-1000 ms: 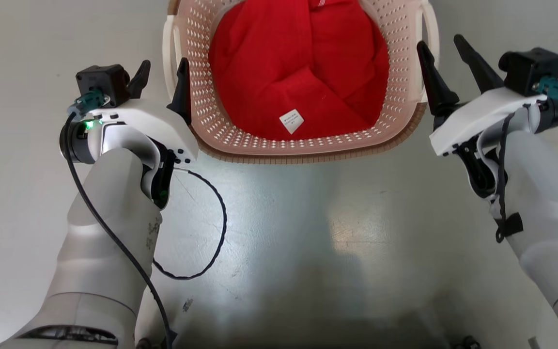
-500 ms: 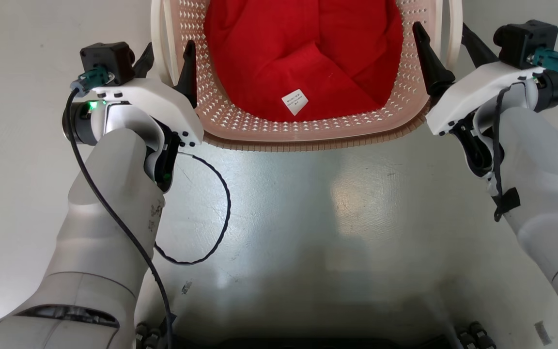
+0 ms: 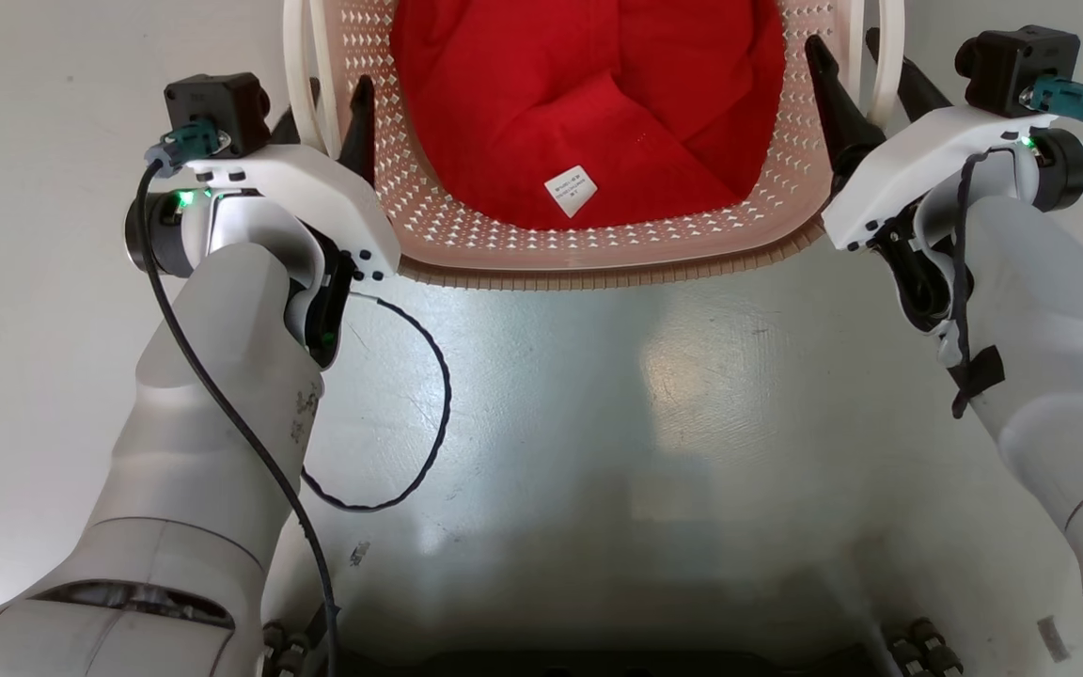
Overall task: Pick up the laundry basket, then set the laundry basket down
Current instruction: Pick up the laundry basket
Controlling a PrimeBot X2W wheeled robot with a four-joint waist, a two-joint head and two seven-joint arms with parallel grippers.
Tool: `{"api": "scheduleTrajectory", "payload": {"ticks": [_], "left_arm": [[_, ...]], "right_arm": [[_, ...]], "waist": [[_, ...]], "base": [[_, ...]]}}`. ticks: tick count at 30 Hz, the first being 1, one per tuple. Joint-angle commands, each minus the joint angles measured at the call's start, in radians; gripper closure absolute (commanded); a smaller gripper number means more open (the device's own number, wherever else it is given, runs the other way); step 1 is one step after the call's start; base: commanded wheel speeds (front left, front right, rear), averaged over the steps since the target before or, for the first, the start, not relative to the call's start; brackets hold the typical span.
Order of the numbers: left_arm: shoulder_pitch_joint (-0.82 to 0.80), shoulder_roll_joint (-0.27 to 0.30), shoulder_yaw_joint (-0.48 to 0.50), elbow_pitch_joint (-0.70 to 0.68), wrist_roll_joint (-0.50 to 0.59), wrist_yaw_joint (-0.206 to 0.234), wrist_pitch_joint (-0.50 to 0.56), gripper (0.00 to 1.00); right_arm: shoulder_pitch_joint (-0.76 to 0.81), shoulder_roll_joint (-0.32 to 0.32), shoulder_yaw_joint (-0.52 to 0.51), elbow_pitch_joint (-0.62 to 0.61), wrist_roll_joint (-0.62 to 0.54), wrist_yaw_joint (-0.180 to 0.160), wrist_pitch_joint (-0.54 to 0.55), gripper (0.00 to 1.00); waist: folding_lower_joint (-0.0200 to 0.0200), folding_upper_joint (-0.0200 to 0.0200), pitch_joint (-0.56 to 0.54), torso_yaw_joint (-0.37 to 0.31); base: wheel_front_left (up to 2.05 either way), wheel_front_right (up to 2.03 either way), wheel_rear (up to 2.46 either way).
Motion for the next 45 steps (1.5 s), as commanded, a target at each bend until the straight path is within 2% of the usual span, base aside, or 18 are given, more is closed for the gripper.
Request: {"api": "scheduleTrajectory", "payload": {"ticks": [1, 2, 3, 5, 12, 24, 35, 45], "left_arm": [[0.012, 0.029, 0.010, 0.003, -0.007, 0.013, -0.005, 0.54], [0.010, 0.029, 0.011, 0.006, -0.009, 0.013, -0.005, 0.64], [0.009, 0.029, 0.012, 0.005, -0.009, 0.016, -0.005, 0.99], [0.007, 0.029, 0.011, 0.012, -0.004, 0.022, -0.005, 1.00], [0.009, 0.029, 0.015, 0.010, -0.003, 0.016, -0.005, 1.00], [0.041, 0.029, 0.016, 0.027, 0.001, 0.012, -0.005, 1.00], [0.078, 0.029, -0.015, 0.105, -0.010, -0.004, -0.001, 1.00], [0.163, 0.029, -0.046, 0.139, -0.025, -0.011, 0.013, 1.00]], "right_arm": [[0.041, 0.020, 0.022, 0.005, 0.017, 0.007, -0.007, 0.50], [0.038, 0.022, 0.029, 0.010, 0.023, 0.007, -0.007, 0.56], [0.035, 0.025, 0.036, 0.013, 0.028, 0.007, -0.007, 0.65], [0.029, 0.029, 0.047, 0.019, 0.038, 0.007, -0.007, 1.00], [0.017, 0.030, 0.067, 0.025, 0.062, 0.007, -0.007, 1.00], [0.052, 0.030, 0.078, 0.025, 0.090, 0.007, -0.007, 1.00], [0.133, 0.050, 0.110, 0.061, 0.143, 0.007, -0.007, 1.00], [0.233, 0.073, 0.168, 0.074, 0.196, 0.007, -0.002, 1.00]], "waist": [[0.0000, 0.0000, -0.001, -0.002], [0.0000, 0.0000, -0.001, -0.004], [0.0000, 0.0000, 0.000, -0.005], [0.0000, 0.0000, 0.001, -0.008], [0.0000, 0.0000, -0.010, -0.010], [0.0000, 0.0000, -0.094, -0.020], [0.0000, 0.0000, -0.237, -0.033], [0.0000, 0.0000, -0.410, -0.051]], "base": [[0.00, 0.00, 0.00], [0.00, 0.00, 0.00], [0.00, 0.00, 0.00], [0.00, 0.00, 0.00], [0.00, 0.00, 0.00], [0.00, 0.00, 0.00], [0.00, 0.00, 0.00], [0.00, 0.00, 0.00]]}}
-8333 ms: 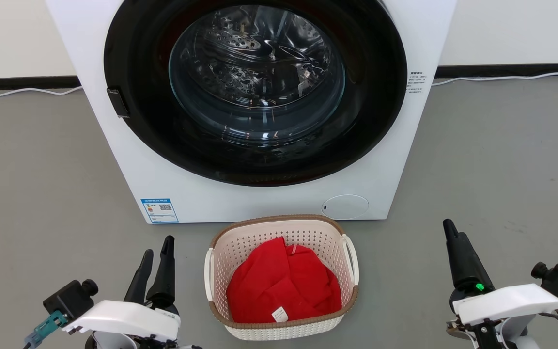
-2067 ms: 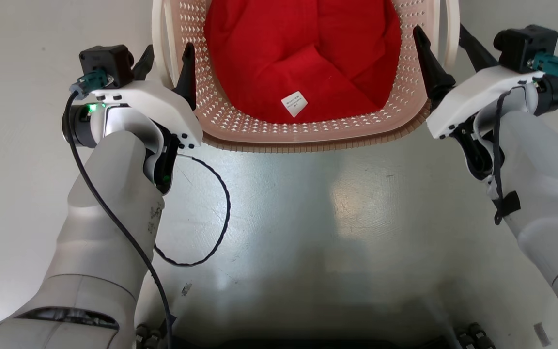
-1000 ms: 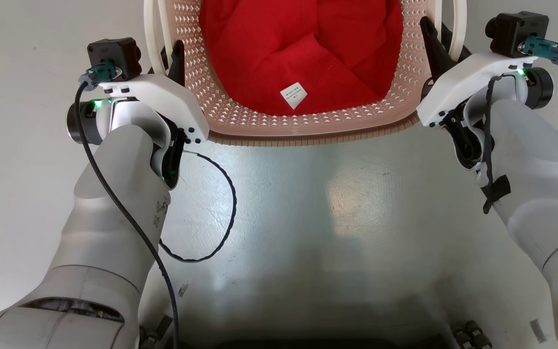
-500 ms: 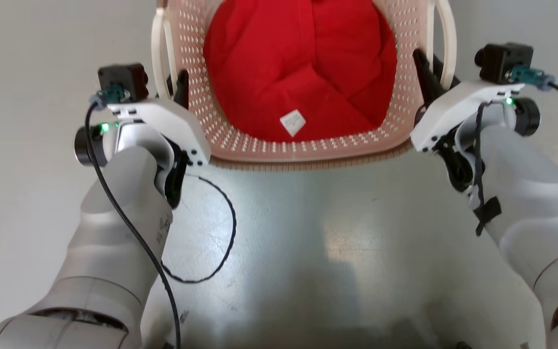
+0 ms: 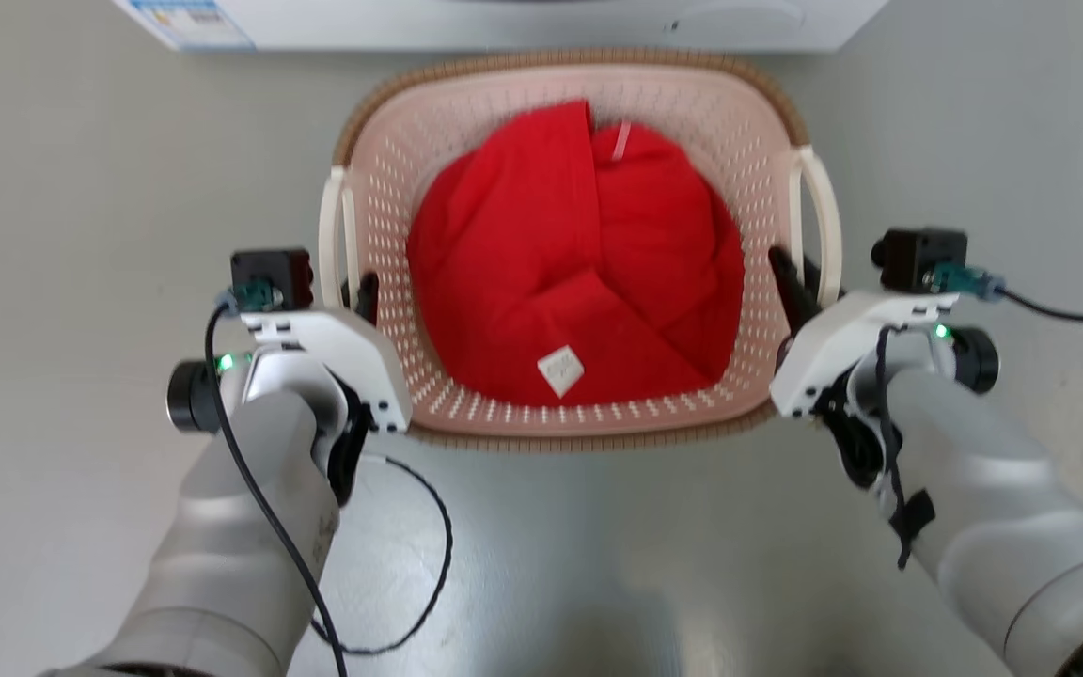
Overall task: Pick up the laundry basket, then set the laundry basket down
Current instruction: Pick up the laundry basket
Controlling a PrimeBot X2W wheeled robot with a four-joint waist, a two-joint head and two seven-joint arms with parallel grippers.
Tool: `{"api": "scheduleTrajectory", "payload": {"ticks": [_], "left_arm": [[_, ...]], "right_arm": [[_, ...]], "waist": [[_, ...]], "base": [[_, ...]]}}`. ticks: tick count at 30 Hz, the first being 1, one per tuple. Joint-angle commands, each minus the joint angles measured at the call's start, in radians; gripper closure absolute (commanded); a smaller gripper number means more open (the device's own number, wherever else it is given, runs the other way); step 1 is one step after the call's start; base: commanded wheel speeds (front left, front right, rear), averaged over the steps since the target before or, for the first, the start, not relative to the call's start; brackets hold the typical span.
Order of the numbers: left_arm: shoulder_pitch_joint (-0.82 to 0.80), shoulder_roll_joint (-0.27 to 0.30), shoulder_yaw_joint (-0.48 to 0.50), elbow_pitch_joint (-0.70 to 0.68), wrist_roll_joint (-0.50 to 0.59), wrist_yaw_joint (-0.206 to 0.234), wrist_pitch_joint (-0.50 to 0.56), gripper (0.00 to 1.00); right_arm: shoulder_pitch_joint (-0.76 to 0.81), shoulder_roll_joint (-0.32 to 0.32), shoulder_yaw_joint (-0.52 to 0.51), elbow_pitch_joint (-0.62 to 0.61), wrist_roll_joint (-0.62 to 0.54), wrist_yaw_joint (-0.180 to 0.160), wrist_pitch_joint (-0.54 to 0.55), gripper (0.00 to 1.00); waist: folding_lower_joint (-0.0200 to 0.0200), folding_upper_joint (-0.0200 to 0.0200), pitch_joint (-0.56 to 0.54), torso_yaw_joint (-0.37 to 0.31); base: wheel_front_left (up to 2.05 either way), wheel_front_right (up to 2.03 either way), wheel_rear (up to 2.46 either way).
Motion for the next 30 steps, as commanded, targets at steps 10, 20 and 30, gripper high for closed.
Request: {"api": "scheduleTrajectory", "payload": {"ticks": [10, 20, 30], "left_arm": [[0.120, 0.043, -0.021, 0.001, -0.011, 0.001, 0.022, 1.00], [0.202, 0.043, -0.057, 0.003, -0.062, -0.012, 0.089, 1.00], [0.272, 0.043, -0.093, -0.009, -0.115, -0.006, 0.147, 1.00]], "right_arm": [[0.137, 0.005, 0.048, 0.010, 0.061, 0.009, 0.033, 1.00], [0.219, 0.002, 0.069, 0.027, 0.106, 0.009, 0.097, 1.00], [0.268, 0.012, 0.085, 0.046, 0.130, 0.009, 0.167, 1.00]], "waist": [[0.0000, 0.0000, -0.214, -0.010], [0.0000, 0.0000, -0.355, -0.016], [0.0000, 0.0000, -0.461, -0.021]], "base": [[0.00, 0.00, 0.00], [0.00, 0.00, 0.00], [0.00, 0.00, 0.00]]}}
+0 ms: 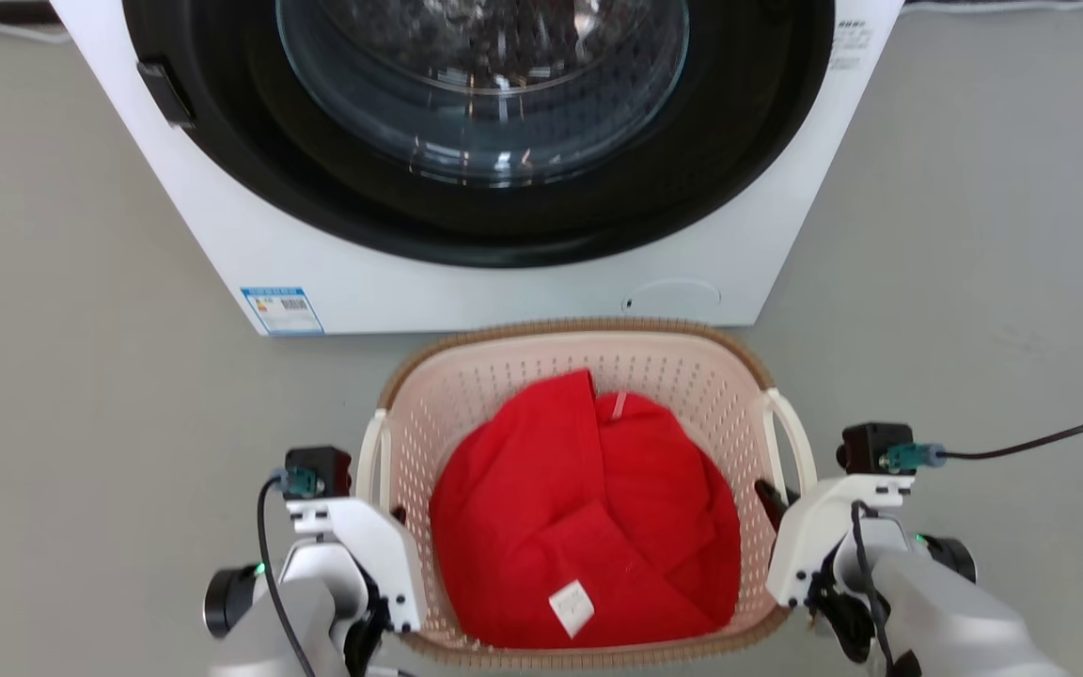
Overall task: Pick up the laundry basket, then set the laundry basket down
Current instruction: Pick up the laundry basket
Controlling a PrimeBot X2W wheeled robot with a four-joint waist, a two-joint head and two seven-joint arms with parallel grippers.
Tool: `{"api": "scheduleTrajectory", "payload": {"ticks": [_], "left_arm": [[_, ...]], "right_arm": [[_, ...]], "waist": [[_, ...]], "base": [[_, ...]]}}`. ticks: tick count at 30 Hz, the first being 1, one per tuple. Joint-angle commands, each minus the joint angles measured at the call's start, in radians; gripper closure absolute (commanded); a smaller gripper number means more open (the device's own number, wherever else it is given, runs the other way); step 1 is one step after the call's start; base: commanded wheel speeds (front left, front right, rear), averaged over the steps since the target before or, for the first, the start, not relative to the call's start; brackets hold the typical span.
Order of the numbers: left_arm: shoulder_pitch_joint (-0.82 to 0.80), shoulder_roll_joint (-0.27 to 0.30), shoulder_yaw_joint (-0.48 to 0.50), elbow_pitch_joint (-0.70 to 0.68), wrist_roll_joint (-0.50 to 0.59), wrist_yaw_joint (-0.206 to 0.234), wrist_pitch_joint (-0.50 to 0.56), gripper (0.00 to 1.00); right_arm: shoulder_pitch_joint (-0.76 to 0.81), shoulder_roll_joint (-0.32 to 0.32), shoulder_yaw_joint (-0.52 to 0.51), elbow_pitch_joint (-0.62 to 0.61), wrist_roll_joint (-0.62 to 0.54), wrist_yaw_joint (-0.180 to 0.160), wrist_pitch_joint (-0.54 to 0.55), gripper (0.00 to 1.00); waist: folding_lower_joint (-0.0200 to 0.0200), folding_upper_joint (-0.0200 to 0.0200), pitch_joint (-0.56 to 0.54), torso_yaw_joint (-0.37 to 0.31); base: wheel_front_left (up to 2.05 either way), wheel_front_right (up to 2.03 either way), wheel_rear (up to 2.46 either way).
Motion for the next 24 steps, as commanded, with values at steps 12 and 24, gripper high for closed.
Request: {"api": "scheduleTrajectory", "payload": {"ticks": [12, 24], "left_arm": [[0.106, 0.050, -0.043, -0.057, -0.067, 0.023, 0.063, 1.00], [0.174, 0.050, -0.087, -0.103, -0.109, 0.046, 0.114, 1.00]], "right_arm": [[0.095, -0.019, 0.022, 0.010, 0.036, 0.009, 0.063, 1.00], [0.142, -0.017, 0.033, 0.002, 0.053, 0.009, 0.103, 1.00]], "waist": [[0.0000, 0.0000, -0.130, -0.005], [0.0000, 0.0000, -0.190, -0.008]], "base": [[0.00, 0.00, 0.00], [0.00, 0.00, 0.00]]}}
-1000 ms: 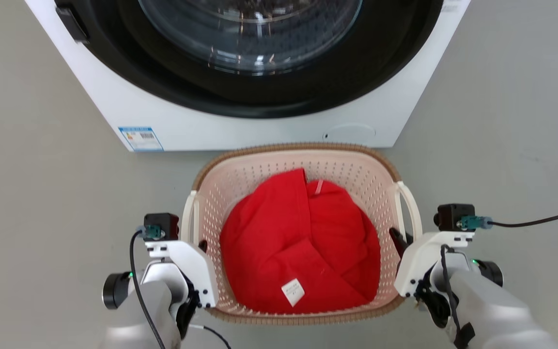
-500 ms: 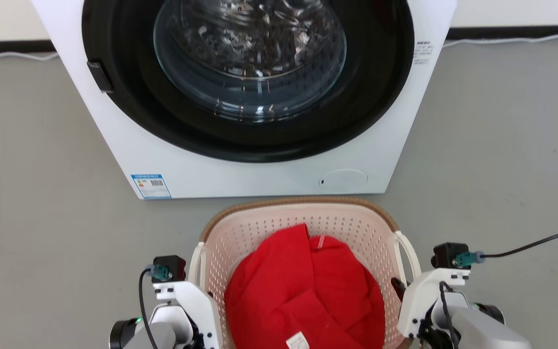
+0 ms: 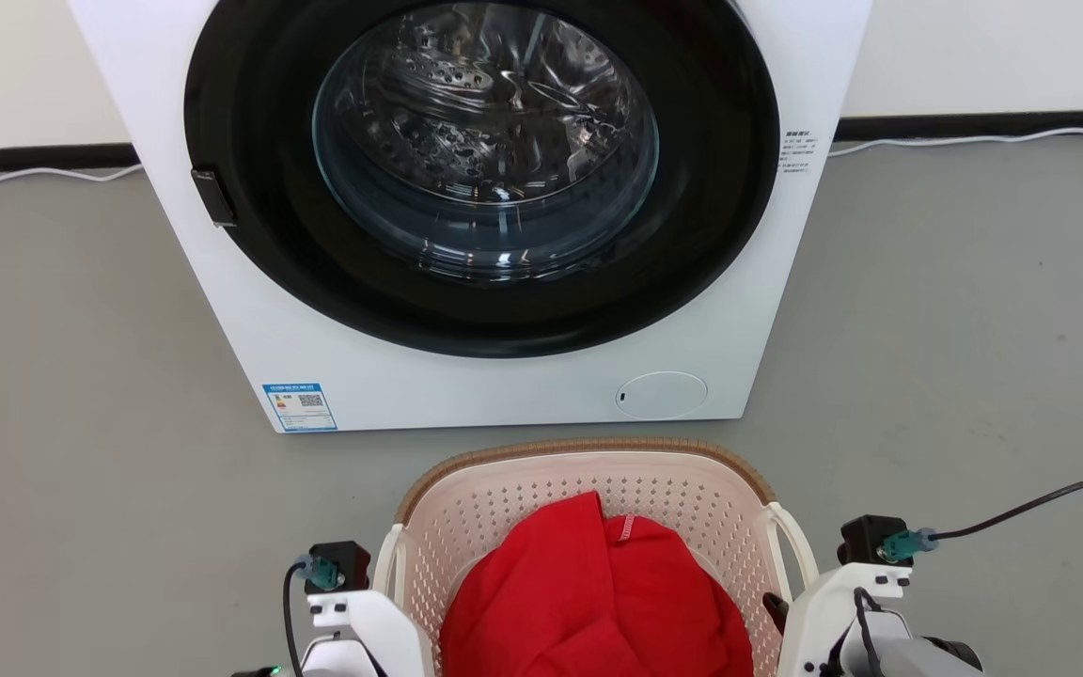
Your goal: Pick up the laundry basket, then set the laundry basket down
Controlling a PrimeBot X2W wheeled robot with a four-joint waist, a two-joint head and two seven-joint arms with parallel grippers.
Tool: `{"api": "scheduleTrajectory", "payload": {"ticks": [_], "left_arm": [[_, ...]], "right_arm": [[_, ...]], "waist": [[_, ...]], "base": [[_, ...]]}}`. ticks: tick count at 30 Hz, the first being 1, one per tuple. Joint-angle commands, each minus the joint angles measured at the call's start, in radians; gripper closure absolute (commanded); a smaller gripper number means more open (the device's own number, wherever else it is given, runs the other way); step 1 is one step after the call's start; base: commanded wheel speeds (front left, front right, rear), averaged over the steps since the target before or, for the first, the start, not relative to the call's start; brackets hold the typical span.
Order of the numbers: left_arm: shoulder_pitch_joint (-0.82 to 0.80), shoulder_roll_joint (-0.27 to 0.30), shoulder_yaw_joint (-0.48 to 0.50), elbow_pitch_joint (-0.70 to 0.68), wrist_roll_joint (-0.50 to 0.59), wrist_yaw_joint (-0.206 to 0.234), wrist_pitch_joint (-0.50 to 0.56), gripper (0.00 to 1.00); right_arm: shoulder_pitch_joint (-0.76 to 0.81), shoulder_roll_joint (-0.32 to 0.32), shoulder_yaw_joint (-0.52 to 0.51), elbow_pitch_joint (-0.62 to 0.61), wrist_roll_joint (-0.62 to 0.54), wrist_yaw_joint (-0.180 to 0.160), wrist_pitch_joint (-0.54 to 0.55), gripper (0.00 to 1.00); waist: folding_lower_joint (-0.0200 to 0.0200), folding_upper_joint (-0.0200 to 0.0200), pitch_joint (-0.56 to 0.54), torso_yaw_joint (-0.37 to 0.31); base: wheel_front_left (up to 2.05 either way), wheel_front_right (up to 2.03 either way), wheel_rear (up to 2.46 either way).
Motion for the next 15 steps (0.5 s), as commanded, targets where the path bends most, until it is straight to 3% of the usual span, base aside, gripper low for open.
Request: {"api": "scheduleTrajectory", "payload": {"ticks": [1, 15], "left_arm": [[-0.004, 0.042, 0.019, -0.023, -0.009, 0.003, -0.003, 1.00], [0.022, 0.044, 0.008, -0.060, -0.027, 0.020, 0.012, 1.00]], "right_arm": [[0.004, -0.017, 0.010, -0.008, 0.009, 0.009, -0.001, 1.00], [0.008, -0.022, 0.017, -0.012, 0.010, 0.009, -0.009, 1.00]], "waist": [[0.0001, 0.0000, -0.006, 0.000], [0.0001, 0.0000, -0.017, 0.003]], "base": [[0.00, 0.00, 0.00], [0.00, 0.00, 0.00]]}}
